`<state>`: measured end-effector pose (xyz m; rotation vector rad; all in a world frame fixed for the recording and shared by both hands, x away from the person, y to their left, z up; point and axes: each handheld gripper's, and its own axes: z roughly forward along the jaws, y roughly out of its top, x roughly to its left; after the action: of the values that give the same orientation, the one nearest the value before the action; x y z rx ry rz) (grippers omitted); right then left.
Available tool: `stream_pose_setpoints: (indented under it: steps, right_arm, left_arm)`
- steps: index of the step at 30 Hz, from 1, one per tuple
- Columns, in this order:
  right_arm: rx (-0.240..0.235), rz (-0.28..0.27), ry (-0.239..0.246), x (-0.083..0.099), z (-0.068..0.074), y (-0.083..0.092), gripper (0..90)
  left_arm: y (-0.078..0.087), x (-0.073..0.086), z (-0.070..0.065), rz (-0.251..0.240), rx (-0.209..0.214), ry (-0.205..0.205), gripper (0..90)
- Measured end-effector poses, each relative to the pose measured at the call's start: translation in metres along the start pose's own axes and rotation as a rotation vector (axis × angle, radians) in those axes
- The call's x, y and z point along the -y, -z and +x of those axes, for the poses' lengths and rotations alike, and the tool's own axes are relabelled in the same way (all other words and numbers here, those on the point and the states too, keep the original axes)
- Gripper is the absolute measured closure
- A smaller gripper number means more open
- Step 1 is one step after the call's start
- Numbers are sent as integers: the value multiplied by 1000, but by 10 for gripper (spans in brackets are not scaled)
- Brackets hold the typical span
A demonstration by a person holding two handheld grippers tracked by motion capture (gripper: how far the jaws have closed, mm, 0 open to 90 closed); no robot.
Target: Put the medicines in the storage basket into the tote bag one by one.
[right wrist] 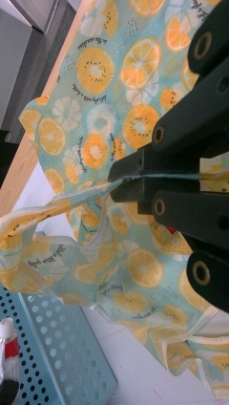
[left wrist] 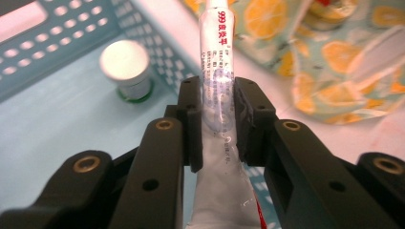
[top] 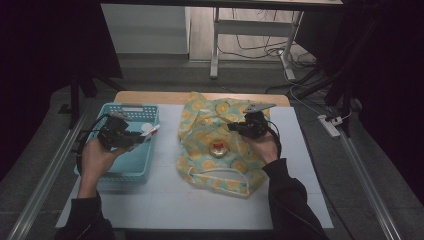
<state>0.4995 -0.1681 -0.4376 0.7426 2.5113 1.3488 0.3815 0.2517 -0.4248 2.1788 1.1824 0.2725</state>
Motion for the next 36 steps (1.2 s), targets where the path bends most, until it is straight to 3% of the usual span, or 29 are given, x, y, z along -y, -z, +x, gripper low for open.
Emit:
stream_pose_setpoints:
  steps: [16, 30, 36]
  right_arm:
    - [-1, 2, 1, 0, -1, -1, 891]
    - [4, 0, 0, 0, 0, 0, 891]
    - [3, 0, -1, 0, 0, -1, 891]
  left_arm:
    - [-16, -21, -37, -9, 105, -95, 743]
    - [-43, -38, -71, -14, 142, -155, 743]
    - [-55, -42, -80, -19, 144, -165, 742]
